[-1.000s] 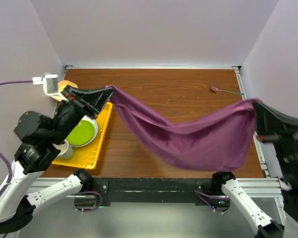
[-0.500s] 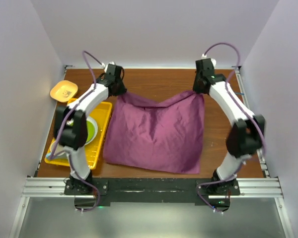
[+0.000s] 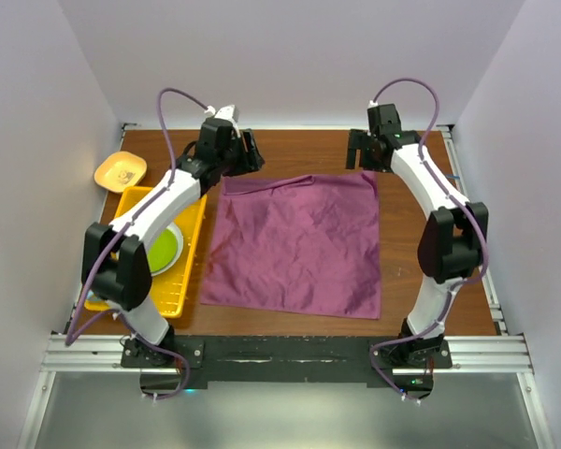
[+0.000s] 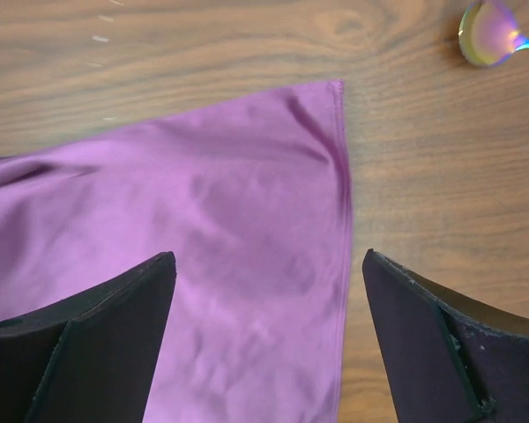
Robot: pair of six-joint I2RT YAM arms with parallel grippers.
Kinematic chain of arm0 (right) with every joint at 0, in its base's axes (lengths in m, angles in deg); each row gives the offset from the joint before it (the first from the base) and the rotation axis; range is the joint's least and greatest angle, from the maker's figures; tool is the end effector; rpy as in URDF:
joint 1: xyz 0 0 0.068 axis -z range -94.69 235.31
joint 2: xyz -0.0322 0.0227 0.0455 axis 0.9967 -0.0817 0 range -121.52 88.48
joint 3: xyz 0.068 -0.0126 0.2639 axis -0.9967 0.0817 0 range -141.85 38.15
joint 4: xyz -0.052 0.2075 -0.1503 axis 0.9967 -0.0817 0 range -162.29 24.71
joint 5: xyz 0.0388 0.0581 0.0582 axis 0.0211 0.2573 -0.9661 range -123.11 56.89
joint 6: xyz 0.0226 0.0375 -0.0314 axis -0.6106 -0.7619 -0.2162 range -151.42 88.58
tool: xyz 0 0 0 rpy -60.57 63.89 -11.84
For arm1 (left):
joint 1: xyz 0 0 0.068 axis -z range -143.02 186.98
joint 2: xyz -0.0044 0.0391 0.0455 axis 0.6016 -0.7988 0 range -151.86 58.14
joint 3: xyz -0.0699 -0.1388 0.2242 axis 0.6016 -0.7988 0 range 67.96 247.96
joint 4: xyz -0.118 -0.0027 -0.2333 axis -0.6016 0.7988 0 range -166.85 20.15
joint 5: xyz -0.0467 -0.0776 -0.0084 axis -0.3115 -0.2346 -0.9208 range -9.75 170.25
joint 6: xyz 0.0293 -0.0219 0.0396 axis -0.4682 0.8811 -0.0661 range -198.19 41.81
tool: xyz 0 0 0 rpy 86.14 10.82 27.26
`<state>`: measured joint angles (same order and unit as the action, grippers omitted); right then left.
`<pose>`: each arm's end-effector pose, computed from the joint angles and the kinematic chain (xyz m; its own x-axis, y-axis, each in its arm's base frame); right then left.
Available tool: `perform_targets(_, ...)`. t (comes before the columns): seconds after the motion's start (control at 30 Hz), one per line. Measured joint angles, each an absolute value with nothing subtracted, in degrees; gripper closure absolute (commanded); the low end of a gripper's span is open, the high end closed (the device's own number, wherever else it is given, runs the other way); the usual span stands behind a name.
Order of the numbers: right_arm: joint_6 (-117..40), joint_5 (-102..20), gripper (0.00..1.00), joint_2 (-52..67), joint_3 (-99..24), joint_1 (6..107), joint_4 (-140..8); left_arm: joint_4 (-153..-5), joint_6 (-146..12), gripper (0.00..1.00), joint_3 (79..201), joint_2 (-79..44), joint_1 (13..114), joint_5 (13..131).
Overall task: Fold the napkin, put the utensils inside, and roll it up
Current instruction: Flatten the napkin out
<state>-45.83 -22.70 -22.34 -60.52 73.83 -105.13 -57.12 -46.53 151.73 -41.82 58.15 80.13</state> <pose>0.4257 0.0799 0.2814 -0.7694 0.0934 -0.6319 0.1081 0.9940 0.0153 0.3791 -0.1469 0.2985 -0.6560 -0.3089 -0.6887 0.0214 0.9045 -0.4260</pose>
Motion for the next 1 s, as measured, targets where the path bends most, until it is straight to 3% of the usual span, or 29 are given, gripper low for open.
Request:
perform_targets(0.27,-48.7,-25.5,0.25,-19.2,-53.9,67.9,-98.9,-67.0,-46.3,0.54,139.6,-35.8,68.3,77.2)
perform_targets(0.47,-56.0,-31.8,0.61,-23.3,-50.4,61.8,-88.6,-70.3,-44.2,0.69,125.5,-33.8,76.3,81.0)
perform_targets(0.63,-63.0,-35.9,0.62,-27.5,-49.8,60.7,-81.1,-70.9,-40.9,0.73,115.5,-28.1,79.7,85.6)
perform_targets(1.0,-70.3,-38.3,0.6,-33.3,-49.5,57.5,-72.3,-76.2,-38.8,0.76,109.2,-25.6,79.9,88.1)
